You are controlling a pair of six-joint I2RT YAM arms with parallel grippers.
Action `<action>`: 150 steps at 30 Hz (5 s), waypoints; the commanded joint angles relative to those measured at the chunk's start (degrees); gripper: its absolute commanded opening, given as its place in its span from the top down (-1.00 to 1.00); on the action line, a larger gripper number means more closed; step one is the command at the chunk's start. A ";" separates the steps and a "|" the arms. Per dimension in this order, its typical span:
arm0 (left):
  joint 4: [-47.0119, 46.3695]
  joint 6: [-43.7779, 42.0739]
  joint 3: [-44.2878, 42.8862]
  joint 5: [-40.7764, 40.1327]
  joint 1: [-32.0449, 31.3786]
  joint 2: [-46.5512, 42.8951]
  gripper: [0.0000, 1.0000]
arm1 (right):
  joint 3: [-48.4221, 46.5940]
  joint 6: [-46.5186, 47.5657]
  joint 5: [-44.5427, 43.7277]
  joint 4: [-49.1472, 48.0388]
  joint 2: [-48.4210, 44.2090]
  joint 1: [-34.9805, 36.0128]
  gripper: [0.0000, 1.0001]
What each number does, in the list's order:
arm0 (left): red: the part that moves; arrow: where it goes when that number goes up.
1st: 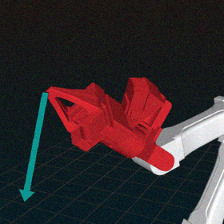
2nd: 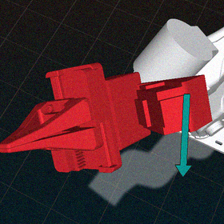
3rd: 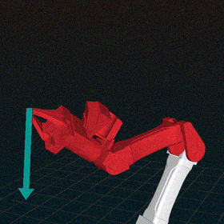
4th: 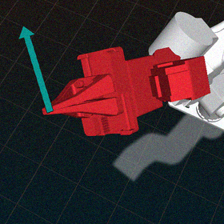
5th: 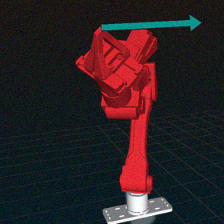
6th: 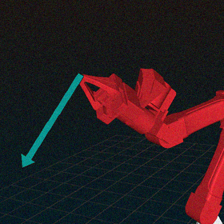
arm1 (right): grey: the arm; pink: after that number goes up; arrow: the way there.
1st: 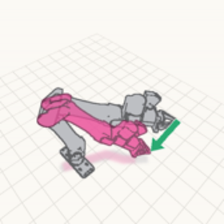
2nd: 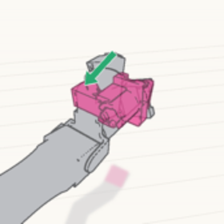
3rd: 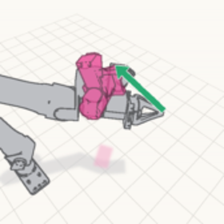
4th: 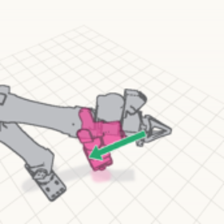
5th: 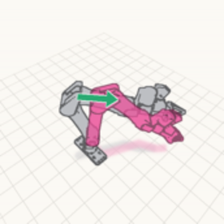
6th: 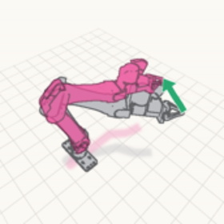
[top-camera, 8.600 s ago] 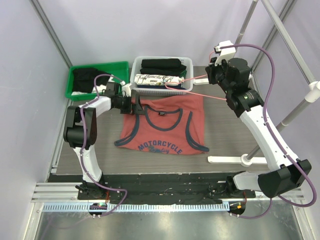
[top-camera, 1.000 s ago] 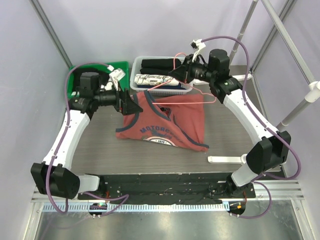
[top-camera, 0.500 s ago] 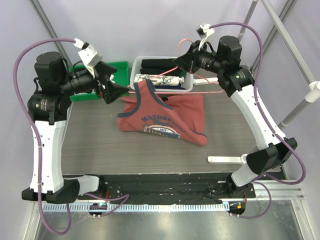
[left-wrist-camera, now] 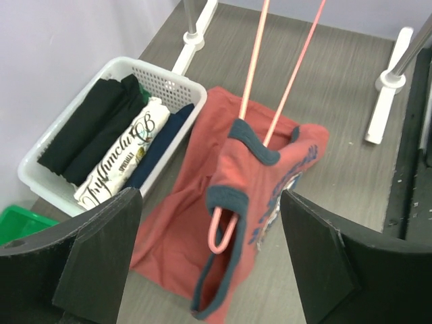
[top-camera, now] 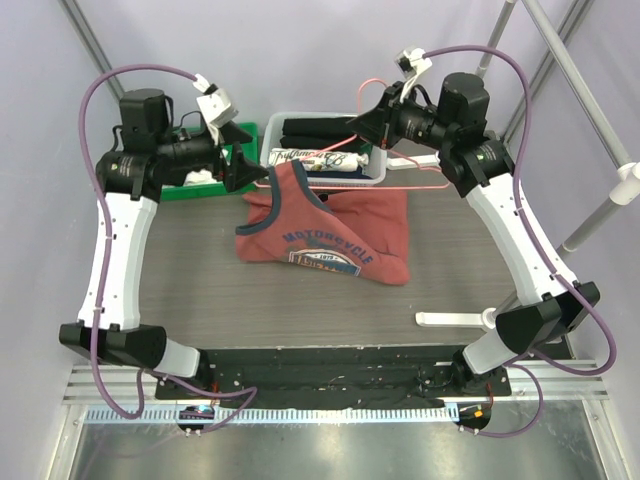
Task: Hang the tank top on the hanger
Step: Hang the tank top on the hanger.
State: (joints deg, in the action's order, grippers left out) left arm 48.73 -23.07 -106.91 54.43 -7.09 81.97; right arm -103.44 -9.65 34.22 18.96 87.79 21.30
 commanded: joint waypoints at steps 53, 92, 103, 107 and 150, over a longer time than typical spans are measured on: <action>2.51 -10.51 -2.86 -4.16 -11.45 7.23 1.00 | 1.57 -0.55 -0.82 -2.53 -3.06 0.59 0.98; -5.66 4.88 -14.73 -1.69 -19.10 14.97 1.00 | 1.05 -2.74 0.67 -4.20 2.83 4.36 0.98; -3.46 -1.98 -10.51 -10.05 -19.27 13.74 1.00 | 0.96 -3.09 2.17 -3.67 -0.25 4.28 0.98; -4.52 -1.19 -10.86 -10.23 -19.19 14.00 1.00 | 1.31 -3.62 2.87 -3.75 -0.78 4.19 0.98; -4.87 2.06 -7.61 -7.67 -19.27 12.86 1.00 | -2.82 -5.73 5.42 -3.23 -2.36 3.48 0.98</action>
State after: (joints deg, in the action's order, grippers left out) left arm 44.60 -22.68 -113.75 47.97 -26.24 96.44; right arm -102.54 -13.58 36.84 21.47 89.49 24.62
